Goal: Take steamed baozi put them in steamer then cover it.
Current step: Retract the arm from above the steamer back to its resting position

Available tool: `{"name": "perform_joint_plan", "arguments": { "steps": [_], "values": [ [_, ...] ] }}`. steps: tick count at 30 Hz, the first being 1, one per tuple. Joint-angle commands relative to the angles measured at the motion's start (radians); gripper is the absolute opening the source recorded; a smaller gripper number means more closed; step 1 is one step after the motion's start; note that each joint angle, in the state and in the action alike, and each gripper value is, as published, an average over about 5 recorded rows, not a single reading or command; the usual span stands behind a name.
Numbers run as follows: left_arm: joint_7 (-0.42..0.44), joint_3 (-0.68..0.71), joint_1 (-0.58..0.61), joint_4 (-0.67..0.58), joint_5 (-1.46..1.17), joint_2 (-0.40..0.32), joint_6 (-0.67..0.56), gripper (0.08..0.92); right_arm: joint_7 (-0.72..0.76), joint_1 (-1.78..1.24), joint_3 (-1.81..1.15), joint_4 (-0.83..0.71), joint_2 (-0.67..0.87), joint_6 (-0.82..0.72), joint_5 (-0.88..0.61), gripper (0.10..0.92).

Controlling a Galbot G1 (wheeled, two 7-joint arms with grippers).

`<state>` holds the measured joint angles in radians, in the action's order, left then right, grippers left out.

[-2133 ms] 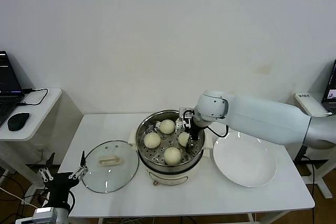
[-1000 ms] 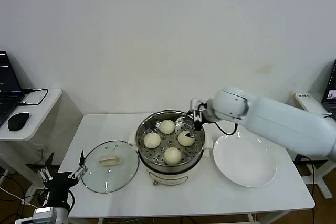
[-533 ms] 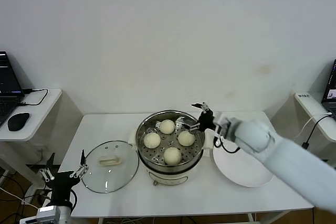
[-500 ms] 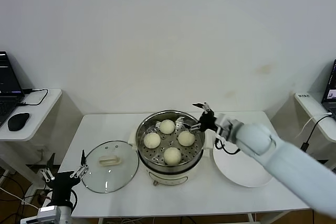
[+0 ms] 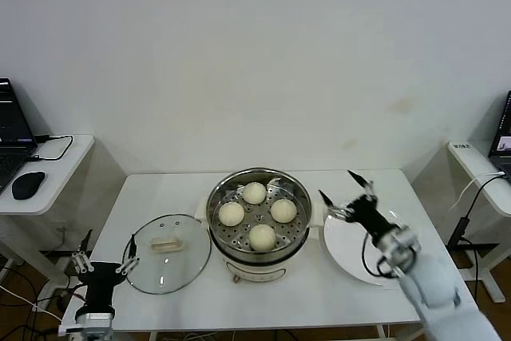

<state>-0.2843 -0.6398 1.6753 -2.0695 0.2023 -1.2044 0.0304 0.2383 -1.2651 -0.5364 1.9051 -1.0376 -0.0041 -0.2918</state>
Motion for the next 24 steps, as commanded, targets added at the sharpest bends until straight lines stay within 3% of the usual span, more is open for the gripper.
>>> {"name": "perform_joint_plan", "arguments": {
  "steps": [1,14,24],
  "values": [
    [0.089,0.023,-0.029,0.129,0.574,0.065,0.036,0.823,0.068,-0.4,-0.402,0.073,-0.311,-0.005,-0.086,0.823],
    [0.145,0.066,-0.067,0.219,1.057,0.063,0.001,0.823,0.027,-0.425,-0.476,0.07,-0.354,-0.041,-0.053,0.823],
    [0.136,0.126,-0.182,0.33,1.05,0.061,0.006,0.823,0.033,-0.437,-0.468,0.064,-0.382,-0.022,-0.003,0.823]
  ]
}}
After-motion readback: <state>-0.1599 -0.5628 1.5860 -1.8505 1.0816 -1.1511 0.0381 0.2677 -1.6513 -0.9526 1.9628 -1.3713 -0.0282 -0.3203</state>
